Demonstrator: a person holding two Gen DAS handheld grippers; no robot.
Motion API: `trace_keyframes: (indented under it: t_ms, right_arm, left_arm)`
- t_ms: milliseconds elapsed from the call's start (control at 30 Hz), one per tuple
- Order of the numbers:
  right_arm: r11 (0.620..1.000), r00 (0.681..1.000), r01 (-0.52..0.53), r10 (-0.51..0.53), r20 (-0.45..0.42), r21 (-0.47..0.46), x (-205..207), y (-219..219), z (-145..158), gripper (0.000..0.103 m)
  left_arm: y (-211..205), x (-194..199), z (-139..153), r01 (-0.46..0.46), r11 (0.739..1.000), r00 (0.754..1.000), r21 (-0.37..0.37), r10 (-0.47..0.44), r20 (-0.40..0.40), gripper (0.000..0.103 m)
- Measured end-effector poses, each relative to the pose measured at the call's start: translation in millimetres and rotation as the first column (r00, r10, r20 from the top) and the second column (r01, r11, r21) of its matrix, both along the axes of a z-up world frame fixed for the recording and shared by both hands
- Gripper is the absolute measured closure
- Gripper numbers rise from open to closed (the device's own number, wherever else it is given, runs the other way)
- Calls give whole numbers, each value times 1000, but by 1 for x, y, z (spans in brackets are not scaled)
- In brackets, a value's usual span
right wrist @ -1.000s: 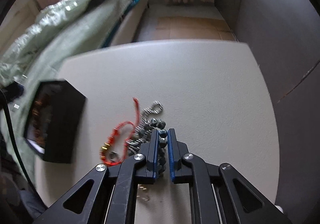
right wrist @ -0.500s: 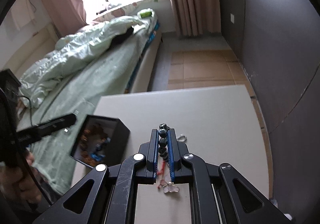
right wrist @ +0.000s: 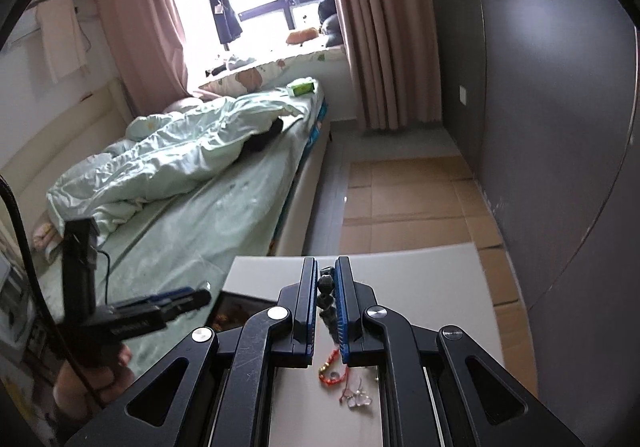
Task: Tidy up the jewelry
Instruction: 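Lift the grey bead chain up from the table with the right tool, then open the left tool to drop the silver hoop into the box while the right tool carries the chain over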
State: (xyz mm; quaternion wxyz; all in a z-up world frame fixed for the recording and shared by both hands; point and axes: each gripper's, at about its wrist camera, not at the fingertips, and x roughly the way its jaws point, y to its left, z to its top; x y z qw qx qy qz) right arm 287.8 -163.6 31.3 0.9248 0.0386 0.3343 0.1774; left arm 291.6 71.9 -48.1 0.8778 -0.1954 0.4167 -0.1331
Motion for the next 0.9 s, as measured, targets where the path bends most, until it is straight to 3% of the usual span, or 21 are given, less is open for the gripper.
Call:
trace_keyframes:
  t_ms: [500, 700, 900]
  right_arm:
    - [994, 990, -37, 51, 132, -107, -20, 47, 74, 93]
    - [991, 988, -69, 84, 132, -116, -21, 67, 75, 93]
    - [986, 987, -117, 128, 93, -115, -16, 89, 52, 93]
  left_arm:
    - [7, -4, 3, 31, 998, 999, -47, -32, -14, 51]
    - [9, -1, -5, 45, 997, 997, -68, -49, -62, 38]
    - [27, -3, -1, -3, 997, 998, -78, -2, -56, 37]
